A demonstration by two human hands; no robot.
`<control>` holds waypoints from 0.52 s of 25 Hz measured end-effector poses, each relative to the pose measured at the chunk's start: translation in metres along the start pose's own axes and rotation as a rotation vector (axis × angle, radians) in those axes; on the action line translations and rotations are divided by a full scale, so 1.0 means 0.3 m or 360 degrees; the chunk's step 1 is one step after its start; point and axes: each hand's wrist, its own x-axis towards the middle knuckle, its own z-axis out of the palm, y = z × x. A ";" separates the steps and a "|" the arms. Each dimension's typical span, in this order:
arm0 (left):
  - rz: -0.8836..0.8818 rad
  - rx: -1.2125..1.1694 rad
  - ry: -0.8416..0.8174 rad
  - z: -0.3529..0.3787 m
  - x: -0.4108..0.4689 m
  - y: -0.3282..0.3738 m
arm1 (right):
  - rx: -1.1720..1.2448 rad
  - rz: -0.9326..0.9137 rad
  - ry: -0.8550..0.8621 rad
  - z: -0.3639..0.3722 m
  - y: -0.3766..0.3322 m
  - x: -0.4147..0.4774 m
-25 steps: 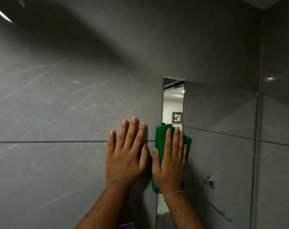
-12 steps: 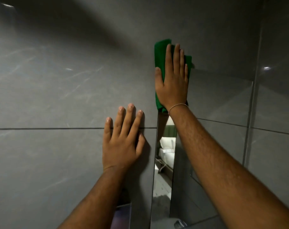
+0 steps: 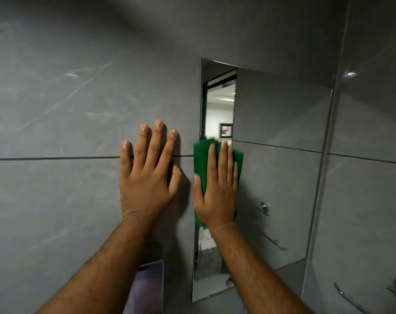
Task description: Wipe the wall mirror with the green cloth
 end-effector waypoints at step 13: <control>-0.0016 0.0023 -0.0096 0.009 -0.004 -0.002 | -0.0258 -0.0075 -0.0267 0.146 0.104 -0.903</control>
